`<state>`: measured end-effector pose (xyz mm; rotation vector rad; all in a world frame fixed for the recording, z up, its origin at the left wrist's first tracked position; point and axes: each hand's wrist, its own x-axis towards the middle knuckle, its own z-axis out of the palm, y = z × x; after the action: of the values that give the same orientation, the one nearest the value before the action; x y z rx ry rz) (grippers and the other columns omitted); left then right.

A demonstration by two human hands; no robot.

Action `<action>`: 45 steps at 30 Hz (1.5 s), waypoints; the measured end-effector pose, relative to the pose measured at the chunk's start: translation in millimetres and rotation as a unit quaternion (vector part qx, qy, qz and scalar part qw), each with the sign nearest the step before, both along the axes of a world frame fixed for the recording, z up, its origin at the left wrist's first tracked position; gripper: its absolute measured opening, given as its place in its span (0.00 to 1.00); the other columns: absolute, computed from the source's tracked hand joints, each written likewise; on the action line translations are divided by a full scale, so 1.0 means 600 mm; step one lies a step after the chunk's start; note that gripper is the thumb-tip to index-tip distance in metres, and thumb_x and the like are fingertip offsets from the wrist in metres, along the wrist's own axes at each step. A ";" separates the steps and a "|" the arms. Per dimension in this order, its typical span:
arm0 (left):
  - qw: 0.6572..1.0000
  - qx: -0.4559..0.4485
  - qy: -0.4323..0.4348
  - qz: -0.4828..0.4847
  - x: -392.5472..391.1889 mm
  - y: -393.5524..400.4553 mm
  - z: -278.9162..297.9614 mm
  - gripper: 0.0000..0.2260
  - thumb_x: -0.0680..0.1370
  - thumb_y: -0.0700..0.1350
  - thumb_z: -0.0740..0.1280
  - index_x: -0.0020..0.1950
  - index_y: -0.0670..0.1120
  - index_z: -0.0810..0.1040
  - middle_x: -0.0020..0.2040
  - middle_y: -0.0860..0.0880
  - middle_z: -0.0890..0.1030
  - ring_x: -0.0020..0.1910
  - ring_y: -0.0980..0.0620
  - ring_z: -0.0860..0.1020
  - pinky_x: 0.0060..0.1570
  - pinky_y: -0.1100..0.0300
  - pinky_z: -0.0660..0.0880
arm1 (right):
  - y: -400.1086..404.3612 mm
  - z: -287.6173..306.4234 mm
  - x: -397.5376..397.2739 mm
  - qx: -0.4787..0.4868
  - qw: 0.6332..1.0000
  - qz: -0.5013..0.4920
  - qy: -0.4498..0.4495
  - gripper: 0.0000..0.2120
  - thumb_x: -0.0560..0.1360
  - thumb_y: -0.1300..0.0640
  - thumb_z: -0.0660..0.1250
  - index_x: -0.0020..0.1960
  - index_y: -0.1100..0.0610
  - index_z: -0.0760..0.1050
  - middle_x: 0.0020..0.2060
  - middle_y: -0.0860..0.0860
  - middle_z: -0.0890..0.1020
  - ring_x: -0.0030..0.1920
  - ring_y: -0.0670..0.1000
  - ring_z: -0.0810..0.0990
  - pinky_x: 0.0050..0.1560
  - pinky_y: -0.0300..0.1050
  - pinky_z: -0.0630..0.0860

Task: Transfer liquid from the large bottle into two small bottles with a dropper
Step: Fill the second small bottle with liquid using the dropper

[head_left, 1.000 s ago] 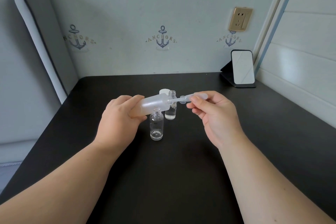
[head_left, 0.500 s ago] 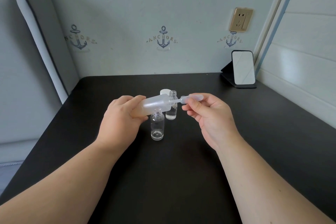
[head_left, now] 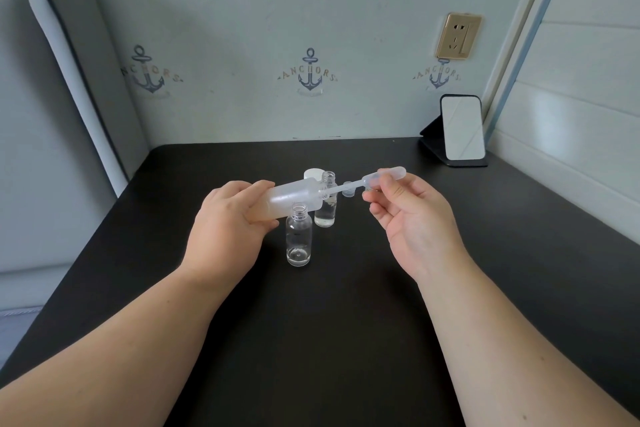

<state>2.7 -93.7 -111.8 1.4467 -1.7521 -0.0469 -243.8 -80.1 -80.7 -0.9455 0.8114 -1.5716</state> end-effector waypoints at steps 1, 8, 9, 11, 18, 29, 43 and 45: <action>1.000 0.000 0.000 0.002 0.000 0.000 0.000 0.22 0.73 0.42 0.77 0.65 0.54 0.80 0.54 0.59 0.74 0.56 0.48 0.73 0.56 0.55 0.69 | -0.001 0.000 -0.002 0.000 1.000 0.001 -0.005 0.06 0.70 0.55 0.74 0.45 0.56 0.85 0.47 0.55 0.87 0.43 0.51 0.85 0.43 0.39 0.80; 1.000 0.020 0.008 0.013 0.004 -0.002 0.001 0.22 0.73 0.43 0.77 0.65 0.55 0.79 0.55 0.56 0.77 0.56 0.48 0.73 0.54 0.57 0.68 | -0.006 0.002 -0.017 0.019 0.998 -0.022 -0.064 0.07 0.75 0.57 0.72 0.40 0.56 0.86 0.45 0.52 0.87 0.42 0.49 0.85 0.43 0.38 0.80; 1.000 0.023 0.009 0.015 0.005 -0.003 0.002 0.22 0.73 0.43 0.77 0.65 0.55 0.79 0.55 0.56 0.77 0.56 0.49 0.73 0.53 0.58 0.68 | -0.007 0.002 -0.020 0.019 0.996 -0.026 -0.078 0.07 0.76 0.58 0.71 0.41 0.57 0.85 0.44 0.52 0.87 0.42 0.49 0.85 0.43 0.38 0.80; 0.999 0.027 0.018 0.019 0.008 -0.003 0.002 0.22 0.73 0.42 0.76 0.65 0.55 0.79 0.54 0.56 0.77 0.56 0.49 0.74 0.53 0.58 0.68 | -0.009 0.004 -0.025 0.024 0.992 -0.039 -0.113 0.05 0.77 0.59 0.71 0.46 0.59 0.83 0.44 0.52 0.87 0.42 0.49 0.85 0.43 0.38 0.80; 0.997 0.040 0.060 0.036 0.010 -0.003 0.005 0.22 0.74 0.45 0.75 0.67 0.56 0.78 0.55 0.56 0.76 0.53 0.56 0.72 0.52 0.62 0.66 | -0.010 0.007 -0.043 0.043 0.976 -0.075 -0.198 0.11 0.79 0.59 0.70 0.40 0.57 0.87 0.43 0.51 0.87 0.44 0.49 0.87 0.44 0.39 0.81; 0.989 0.051 0.136 0.033 0.009 0.000 0.010 0.12 0.76 0.51 0.72 0.56 0.63 0.74 0.48 0.60 0.78 0.48 0.57 0.76 0.42 0.63 0.68 | -0.015 0.006 -0.053 0.021 0.962 -0.075 -0.262 0.14 0.78 0.59 0.71 0.35 0.55 0.86 0.41 0.51 0.86 0.40 0.48 0.85 0.43 0.39 0.79; 0.973 0.097 0.205 0.036 0.008 -0.005 0.007 0.20 0.75 0.58 0.74 0.63 0.57 0.72 0.48 0.66 0.75 0.47 0.67 0.74 0.40 0.69 0.67 | -0.016 0.008 -0.052 0.026 0.970 -0.079 -0.230 0.15 0.78 0.61 0.70 0.34 0.56 0.85 0.36 0.52 0.83 0.34 0.48 0.79 0.38 0.39 0.76; 0.974 0.100 0.203 0.032 0.008 -0.006 0.007 0.21 0.75 0.58 0.74 0.64 0.56 0.72 0.48 0.65 0.75 0.48 0.64 0.75 0.41 0.69 0.67 | -0.016 0.008 -0.052 0.031 0.970 -0.082 -0.228 0.13 0.78 0.61 0.70 0.35 0.58 0.85 0.36 0.52 0.83 0.33 0.49 0.79 0.38 0.39 0.76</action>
<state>7.5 -97.5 -107.8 1.5091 -1.3944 -0.4642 -274.9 -89.8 -76.0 -0.4484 0.6147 -1.8049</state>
